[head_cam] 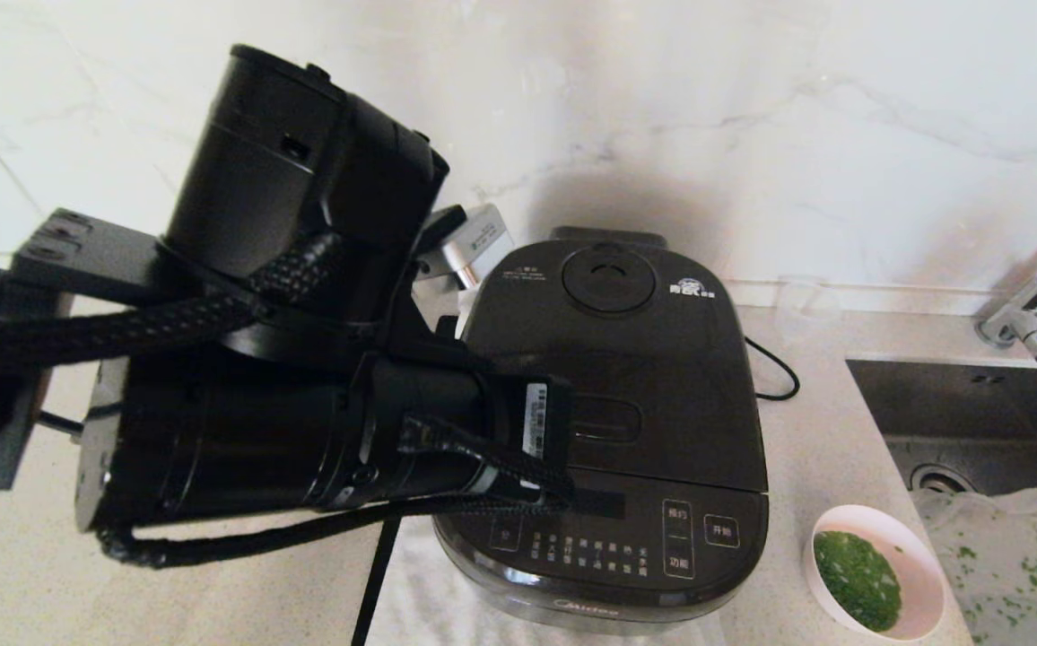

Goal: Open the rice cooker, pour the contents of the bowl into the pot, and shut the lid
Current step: Open the rice cooker

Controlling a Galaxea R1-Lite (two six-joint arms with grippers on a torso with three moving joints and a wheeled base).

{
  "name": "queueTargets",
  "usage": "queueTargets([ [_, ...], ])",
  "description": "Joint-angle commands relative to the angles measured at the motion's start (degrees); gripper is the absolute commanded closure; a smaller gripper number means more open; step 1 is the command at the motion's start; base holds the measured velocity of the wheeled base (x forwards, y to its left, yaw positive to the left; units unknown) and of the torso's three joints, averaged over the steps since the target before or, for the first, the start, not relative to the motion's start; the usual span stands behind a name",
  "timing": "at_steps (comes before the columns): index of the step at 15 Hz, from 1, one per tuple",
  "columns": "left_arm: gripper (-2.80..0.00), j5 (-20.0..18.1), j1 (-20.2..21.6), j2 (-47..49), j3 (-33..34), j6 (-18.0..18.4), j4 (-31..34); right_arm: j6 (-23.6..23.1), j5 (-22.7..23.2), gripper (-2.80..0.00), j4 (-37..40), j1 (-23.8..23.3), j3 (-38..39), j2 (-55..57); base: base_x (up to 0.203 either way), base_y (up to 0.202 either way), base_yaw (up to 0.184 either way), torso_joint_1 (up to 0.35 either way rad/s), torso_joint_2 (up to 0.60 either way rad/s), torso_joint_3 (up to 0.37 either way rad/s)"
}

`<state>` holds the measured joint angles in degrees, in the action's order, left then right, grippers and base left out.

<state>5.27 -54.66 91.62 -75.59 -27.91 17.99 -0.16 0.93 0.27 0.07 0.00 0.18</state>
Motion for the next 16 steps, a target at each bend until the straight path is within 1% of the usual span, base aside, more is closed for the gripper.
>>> queueTargets([
  [1,0.00,0.17,-0.78,-0.09,2.57,-1.63,-0.87,-0.02,0.04,0.00,0.00,0.01,0.00,-0.01,0.000,0.000,0.000,0.000,0.00,0.000],
  [3,0.00,0.53,-1.30,0.60,4.83,-1.84,-3.72,-0.02,0.04,0.00,0.00,0.01,0.00,-0.01,0.000,0.000,0.000,0.000,0.00,0.000],
  [4,0.00,1.85,-1.38,1.23,5.26,-1.96,-5.05,-0.02,0.04,0.00,0.00,0.01,0.00,-0.01,0.000,0.000,0.000,0.000,0.00,0.000],
  [5,0.00,3.22,-1.43,1.71,5.45,-1.97,-5.70,-0.02,0.04,0.00,0.00,0.01,0.00,-0.01,0.000,0.000,0.000,0.000,0.00,0.000],
  [7,0.00,3.90,-1.50,2.46,5.63,-1.89,-5.83,-0.02,0.04,0.00,0.00,0.01,0.00,-0.01,0.000,0.000,0.000,0.000,0.00,0.000],
  [9,0.00,7.08,-1.50,2.97,5.69,-1.92,-5.85,-0.02,0.04,0.00,0.00,0.01,0.00,-0.01,0.000,0.000,0.000,0.000,0.00,0.000],
  [10,0.00,8.08,-1.42,3.38,5.64,-1.97,-5.86,-0.02,0.04,0.00,0.00,0.01,0.00,-0.01,0.000,0.000,0.000,0.000,0.00,0.000],
  [14,0.00,7.85,-1.42,2.88,5.05,-2.05,-6.60,-0.02,0.04,0.00,0.00,0.01,0.00,-0.01,0.000,0.000,0.000,0.000,0.00,0.000],
  [16,0.00,7.74,-1.42,2.77,4.76,-2.06,-10.00,-0.02,0.04,0.00,0.00,0.01,0.00,-0.01,0.000,0.000,0.000,0.000,0.00,0.000],
])
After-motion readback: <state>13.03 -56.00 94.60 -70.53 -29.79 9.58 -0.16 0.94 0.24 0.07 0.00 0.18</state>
